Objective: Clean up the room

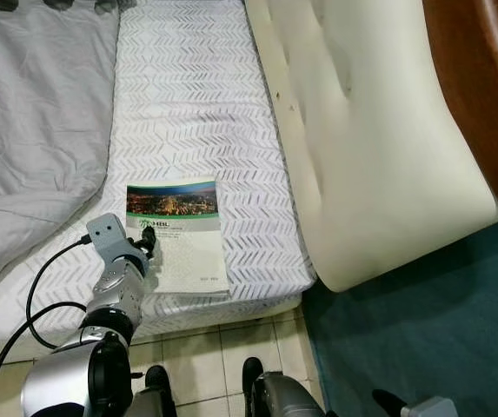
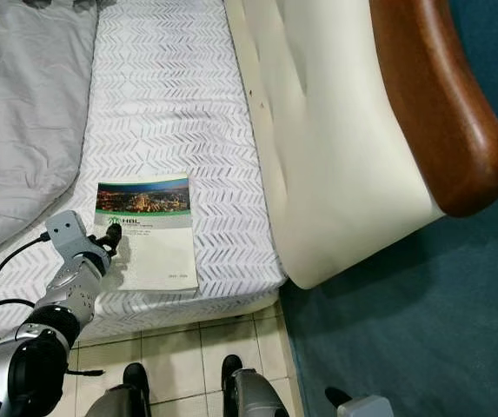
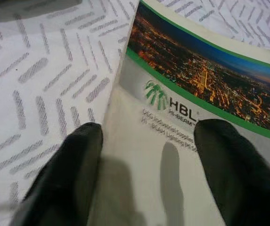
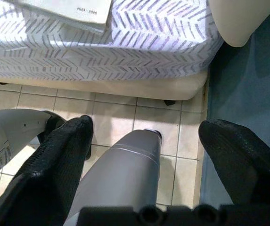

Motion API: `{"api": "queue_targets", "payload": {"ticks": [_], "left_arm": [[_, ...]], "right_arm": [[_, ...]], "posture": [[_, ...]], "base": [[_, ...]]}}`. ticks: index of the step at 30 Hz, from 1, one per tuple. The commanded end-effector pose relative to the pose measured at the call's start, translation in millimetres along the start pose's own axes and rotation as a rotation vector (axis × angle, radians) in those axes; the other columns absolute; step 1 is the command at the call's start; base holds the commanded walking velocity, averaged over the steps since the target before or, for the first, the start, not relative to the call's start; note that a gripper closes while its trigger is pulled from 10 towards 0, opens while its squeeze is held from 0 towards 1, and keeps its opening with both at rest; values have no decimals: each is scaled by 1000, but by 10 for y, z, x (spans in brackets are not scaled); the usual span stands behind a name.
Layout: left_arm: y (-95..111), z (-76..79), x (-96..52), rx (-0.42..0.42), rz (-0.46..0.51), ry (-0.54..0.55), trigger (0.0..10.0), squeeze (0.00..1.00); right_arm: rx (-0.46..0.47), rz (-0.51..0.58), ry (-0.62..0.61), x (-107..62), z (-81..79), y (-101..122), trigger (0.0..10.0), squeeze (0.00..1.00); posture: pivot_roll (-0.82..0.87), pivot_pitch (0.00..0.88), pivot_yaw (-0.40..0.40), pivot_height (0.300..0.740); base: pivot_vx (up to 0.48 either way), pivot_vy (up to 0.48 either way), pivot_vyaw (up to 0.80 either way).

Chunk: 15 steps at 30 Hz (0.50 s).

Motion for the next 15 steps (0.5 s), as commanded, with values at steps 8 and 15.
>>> {"api": "queue_targets", "payload": {"ticks": [8,15], "left_arm": [[-472,-552,-229,172,-83,-7,10000,1000],[-476,-211,-332,276,31,-252,10000,1000]], "right_arm": [[-23,121,-64,681,340,116,10000,0],[-36,257,-86,1079,573,497,10000,0]], "posture": [[-192,111,-15,740],[-66,0,2,740]], "base": [[0,0,0],[0,0,0]]}}
Point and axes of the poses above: a point about 5 cm out from each wrist's last joint towards the gripper, its own x axis pointing out of the wrist towards the gripper, its own y axis along the axis of the wrist's last joint, z = x × y, the point moved 3 cm from there along x, pointing out of the wrist towards the gripper, and after that the axes turned 2 degrees about -x, right-handed, at the moved point
